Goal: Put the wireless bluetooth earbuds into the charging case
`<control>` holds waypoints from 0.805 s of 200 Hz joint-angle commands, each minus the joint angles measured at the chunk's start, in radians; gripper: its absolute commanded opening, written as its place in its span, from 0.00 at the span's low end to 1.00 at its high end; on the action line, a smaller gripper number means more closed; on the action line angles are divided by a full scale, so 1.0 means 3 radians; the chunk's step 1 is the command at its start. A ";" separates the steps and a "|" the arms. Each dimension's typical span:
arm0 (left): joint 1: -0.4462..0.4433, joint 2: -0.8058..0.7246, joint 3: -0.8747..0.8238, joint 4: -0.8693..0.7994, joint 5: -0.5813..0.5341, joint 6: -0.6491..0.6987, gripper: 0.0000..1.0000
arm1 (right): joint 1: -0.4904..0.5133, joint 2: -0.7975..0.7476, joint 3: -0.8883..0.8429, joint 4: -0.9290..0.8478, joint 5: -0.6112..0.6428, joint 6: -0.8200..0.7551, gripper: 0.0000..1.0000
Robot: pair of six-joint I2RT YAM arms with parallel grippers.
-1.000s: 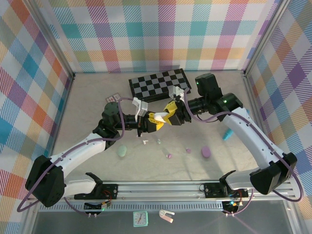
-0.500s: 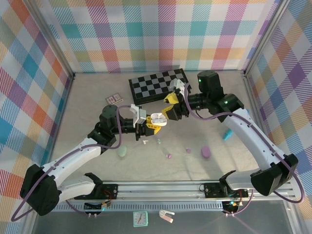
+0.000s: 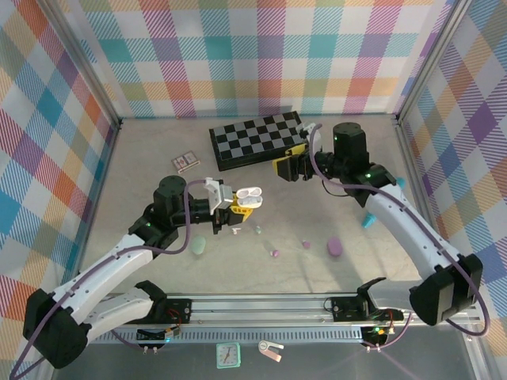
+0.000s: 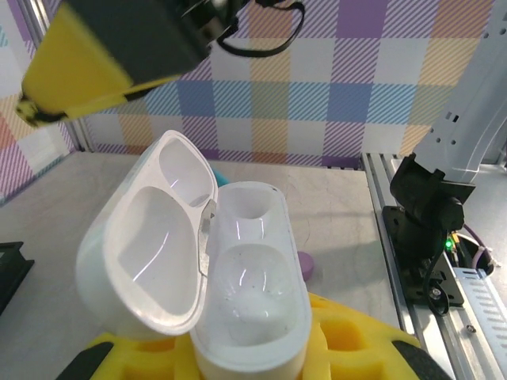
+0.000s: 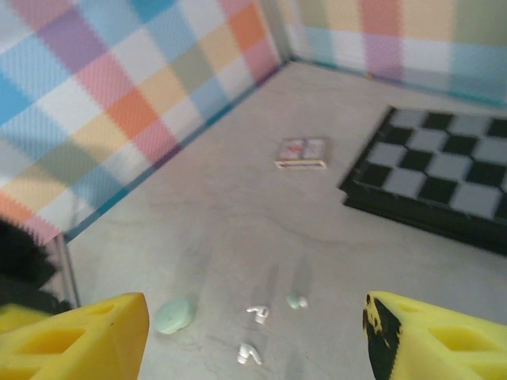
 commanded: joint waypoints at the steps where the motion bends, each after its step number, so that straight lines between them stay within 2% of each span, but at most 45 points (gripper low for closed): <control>1: 0.0142 -0.0188 -0.0091 -0.0109 0.0132 0.0052 0.09 | 0.0013 0.0242 0.0053 -0.0147 0.0313 0.0480 0.72; 33: 0.0409 -0.0301 -0.0215 0.0078 0.0294 -0.0146 0.08 | 0.0052 0.0683 0.0082 -0.0311 0.0283 0.0682 0.73; 73: 0.0908 -0.0298 -0.0357 0.0368 -0.0122 -0.0437 0.07 | 0.0275 0.1095 0.0090 -0.0159 0.0224 0.0374 0.77; 107: 0.1368 -0.0155 -0.0355 0.0558 -0.0287 -0.0667 0.07 | 0.0448 0.1680 0.0532 -0.0650 0.0133 0.0143 0.74; 161: 0.1691 -0.0128 -0.0333 0.0503 -0.0639 -0.0743 0.07 | 0.0863 0.2192 0.0877 -0.0949 0.0185 -0.0172 0.68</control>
